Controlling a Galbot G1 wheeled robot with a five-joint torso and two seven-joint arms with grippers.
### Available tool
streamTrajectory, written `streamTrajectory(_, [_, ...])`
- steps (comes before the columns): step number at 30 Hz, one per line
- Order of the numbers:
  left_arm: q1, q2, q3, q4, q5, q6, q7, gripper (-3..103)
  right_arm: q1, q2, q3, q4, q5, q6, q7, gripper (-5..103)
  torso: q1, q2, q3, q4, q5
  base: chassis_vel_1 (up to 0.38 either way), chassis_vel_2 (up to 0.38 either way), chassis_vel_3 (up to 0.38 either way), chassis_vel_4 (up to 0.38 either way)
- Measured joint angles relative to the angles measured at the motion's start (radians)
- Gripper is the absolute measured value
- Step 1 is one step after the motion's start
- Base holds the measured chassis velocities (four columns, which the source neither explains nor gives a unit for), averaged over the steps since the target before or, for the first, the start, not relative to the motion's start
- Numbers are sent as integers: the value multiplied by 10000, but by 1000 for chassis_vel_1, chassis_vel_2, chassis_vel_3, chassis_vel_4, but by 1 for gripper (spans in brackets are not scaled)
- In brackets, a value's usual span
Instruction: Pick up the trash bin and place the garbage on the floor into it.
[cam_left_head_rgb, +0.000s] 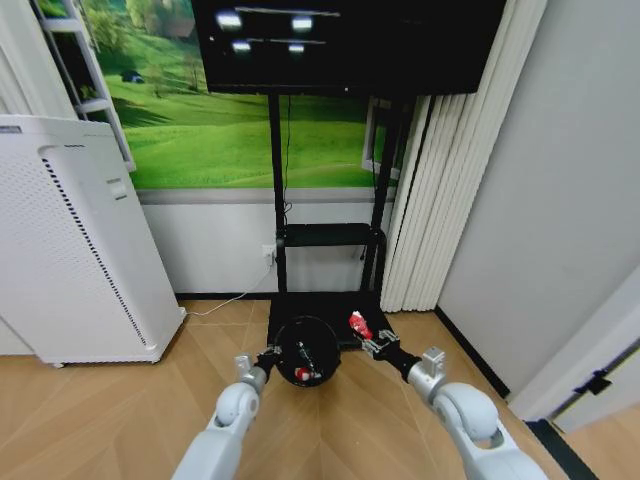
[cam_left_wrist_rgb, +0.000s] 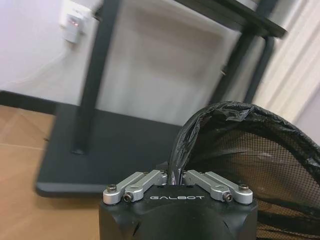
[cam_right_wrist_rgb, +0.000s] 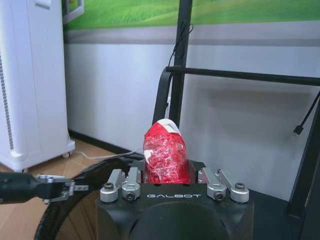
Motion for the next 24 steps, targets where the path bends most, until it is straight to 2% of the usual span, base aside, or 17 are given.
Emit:
streamTrajectory(5, [-76,-247,467,193,204,1,-3,4,-45,-94,-658,-380,-694,260,347,41,0,0,0,2,1,0,0,0,0])
streamTrajectory(7, [-153,-274,590,194,206,0,-26,4,-19,81,-841,-538,-939,291,532,50,0,0,0,2,1,0,0,0,0])
streamTrajectory(8, [-153,-274,590,194,206,0,-26,4,-19,81,-841,-538,-939,291,532,50,0,0,0,2,1,0,0,0,0])
streamTrajectory(10, [-252,-282,618,194,185,7,-41,4,-26,215,-967,-514,-994,254,729,60,0,0,0,3,0,0,0,0,0])
streamTrajectory(11, [-252,-282,618,194,185,7,-41,4,-26,215,-967,-514,-994,254,729,60,0,0,0,3,0,0,0,0,0])
streamTrajectory(13, [-297,-278,612,197,174,11,-41,4,-35,201,-1017,-434,-1018,212,761,71,0,0,0,2,-1,0,0,0,0])
streamTrajectory(15, [-306,-276,599,196,168,12,-42,4,-34,192,-1026,-400,-1018,181,789,71,0,0,0,2,-1,0,0,0,0])
streamTrajectory(16, [-304,-275,557,181,166,18,-63,4,-10,193,-1016,-363,-1004,160,858,82,0,0,0,1,-1,0,0,0,0])
streamTrajectory(17, [-271,-273,432,132,209,16,-71,4,19,241,-939,-320,-887,153,1036,87,0,0,0,1,-2,0,0,0,0])
streamTrajectory(18, [-271,-273,432,132,209,16,-71,4,19,241,-939,-320,-887,153,1036,87,0,0,0,1,-2,0,0,0,0])
streamTrajectory(19, [-219,-248,285,49,231,6,-76,4,40,307,-834,-281,-724,133,1313,93,0,0,0,1,-2,0,0,0,0])
streamTrajectory(20, [-151,-204,131,-55,225,5,-78,4,48,363,-731,-265,-552,122,1552,93,0,0,0,0,-3,0,0,0,0])
streamTrajectory(21, [25,-47,-199,-287,173,18,-84,4,68,485,-517,-274,-263,87,1960,97,0,0,0,-1,-4,0,0,0,0])
streamTrajectory(22, [25,-47,-199,-287,173,18,-84,4,68,485,-517,-274,-263,87,1960,97,0,0,0,-1,-4,0,0,0,0])
streamTrajectory(24, [366,250,-704,-707,147,29,-103,4,116,707,-211,-479,22,91,2811,100,0,0,0,3,-5,0,0,0,0])
